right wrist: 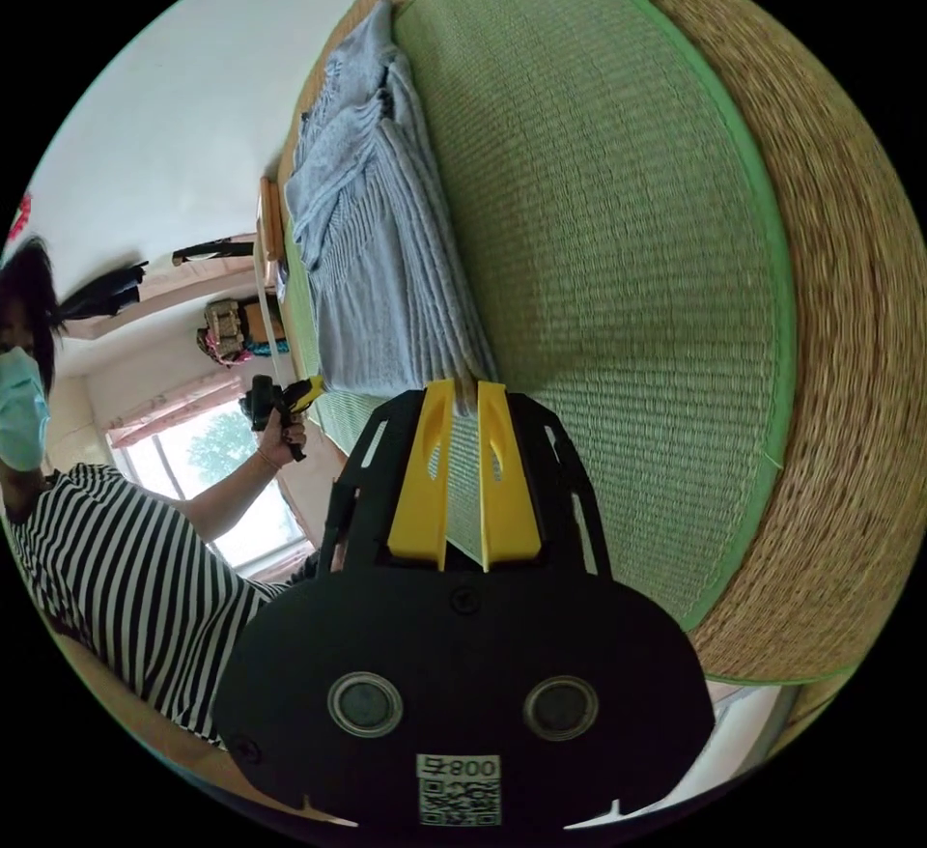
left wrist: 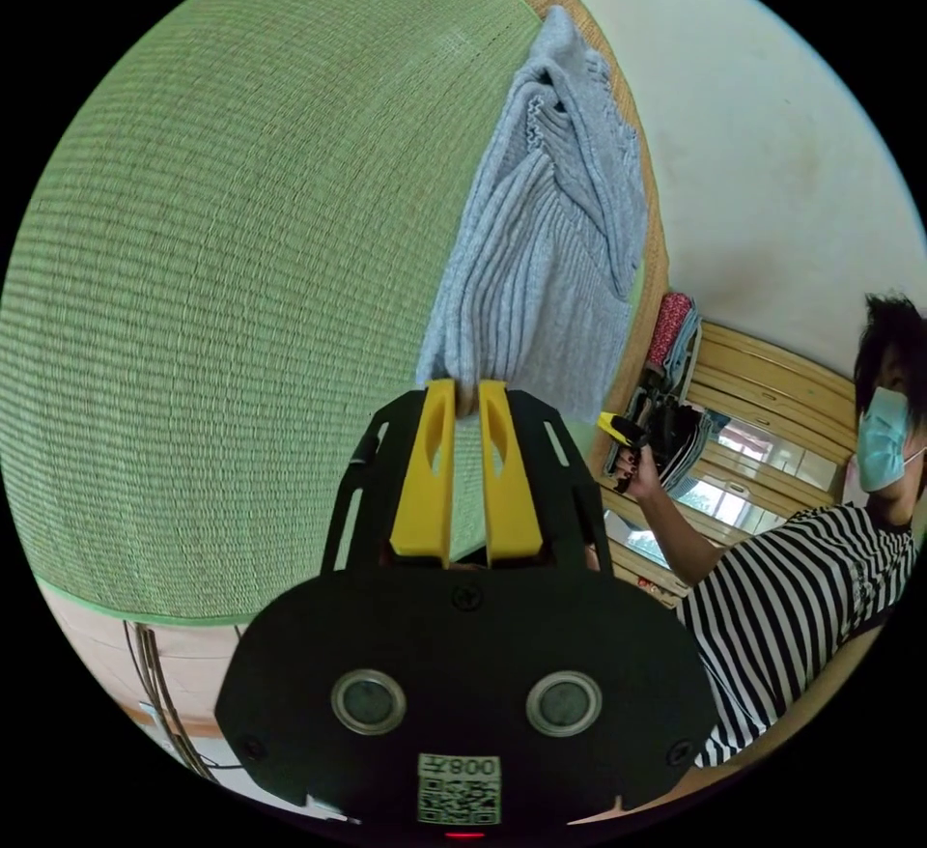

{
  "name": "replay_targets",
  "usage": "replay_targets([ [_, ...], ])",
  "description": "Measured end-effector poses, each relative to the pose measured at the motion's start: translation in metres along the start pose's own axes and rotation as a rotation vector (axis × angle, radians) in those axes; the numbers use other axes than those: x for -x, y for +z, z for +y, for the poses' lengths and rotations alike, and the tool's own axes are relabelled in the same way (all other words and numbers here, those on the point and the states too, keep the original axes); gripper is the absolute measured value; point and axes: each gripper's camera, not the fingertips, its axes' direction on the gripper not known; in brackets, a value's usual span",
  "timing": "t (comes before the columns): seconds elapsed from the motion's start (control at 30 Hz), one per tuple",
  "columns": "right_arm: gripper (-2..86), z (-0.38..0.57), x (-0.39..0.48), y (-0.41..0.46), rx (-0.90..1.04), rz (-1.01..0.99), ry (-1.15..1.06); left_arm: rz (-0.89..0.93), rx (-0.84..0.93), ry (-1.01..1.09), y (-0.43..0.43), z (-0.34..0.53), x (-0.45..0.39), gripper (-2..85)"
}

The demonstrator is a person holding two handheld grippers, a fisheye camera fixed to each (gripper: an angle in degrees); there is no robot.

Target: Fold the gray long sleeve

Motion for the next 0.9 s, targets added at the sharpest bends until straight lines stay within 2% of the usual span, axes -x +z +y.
replay_targets([
  [0.23, 1.9, 0.018, -0.021, -0.017, -0.003, -0.128, 0.004, 0.038, -0.003, -0.004, -0.010, 0.020, 0.019, 3.0],
  [0.63, 6.0, 0.050, -0.045, -0.036, -0.045, -0.113, 0.008, 0.051, -0.010, -0.017, -0.015, 0.043, 0.034, 2.7],
  [0.77, 7.8, 0.054, -0.050, -0.040, -0.104, -0.198, 0.016, 0.044, -0.003, -0.013, -0.016, 0.047, 0.035, 2.6],
  [0.9, 6.9, 0.044, -0.048, -0.030, -0.050, -0.170, -0.003, 0.044, 0.004, -0.005, -0.018, 0.052, 0.033, 2.6],
])
